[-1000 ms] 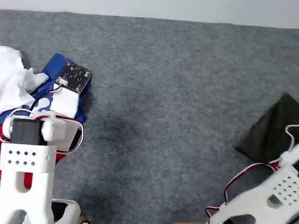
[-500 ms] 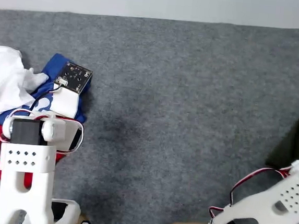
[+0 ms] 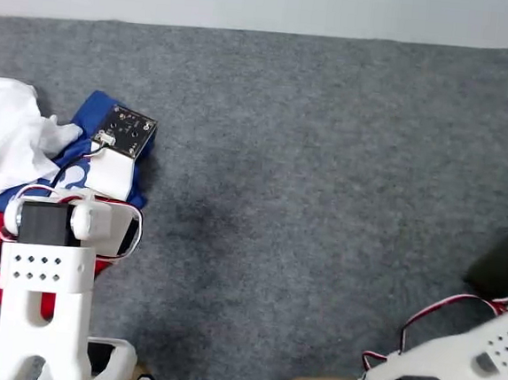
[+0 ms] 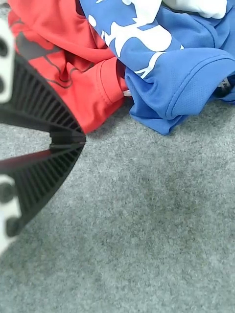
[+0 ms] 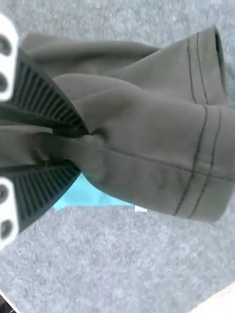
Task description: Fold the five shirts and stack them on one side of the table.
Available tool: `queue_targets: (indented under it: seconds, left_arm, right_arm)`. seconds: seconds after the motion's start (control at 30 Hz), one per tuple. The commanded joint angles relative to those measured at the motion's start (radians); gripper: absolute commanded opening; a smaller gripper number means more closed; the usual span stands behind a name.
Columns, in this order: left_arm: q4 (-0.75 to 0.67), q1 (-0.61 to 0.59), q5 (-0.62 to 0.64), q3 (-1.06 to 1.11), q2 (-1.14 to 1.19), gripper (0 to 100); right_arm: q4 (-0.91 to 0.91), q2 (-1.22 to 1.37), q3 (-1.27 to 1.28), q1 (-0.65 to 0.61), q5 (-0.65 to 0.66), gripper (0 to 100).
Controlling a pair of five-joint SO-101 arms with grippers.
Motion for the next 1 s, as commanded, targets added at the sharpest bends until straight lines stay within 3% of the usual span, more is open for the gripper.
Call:
queue_targets:
  seconds: [0.0,0.5,0.7,0.97]
  left_arm:
    - [-0.017,0.012,0.002,-0.004,-0.014,0]
    - [-0.02,0.012,0.0,-0.002,-0.014,0]
    - [-0.015,0.008,0.0,-0.002,-0.014,0]
    - [-0.014,0.008,0.0,-0.002,-0.014,0]
  right_arm:
    - [-0.038,-0.042,-0.057,0.031,0.009,0.9]
    - [-0.237,0.277,-0.058,0.054,0.011,2.0]
    - [-0.337,0.317,-0.06,0.084,0.038,12.1]
    - [-0.326,0.318,-0.058,0.088,0.078,22.4]
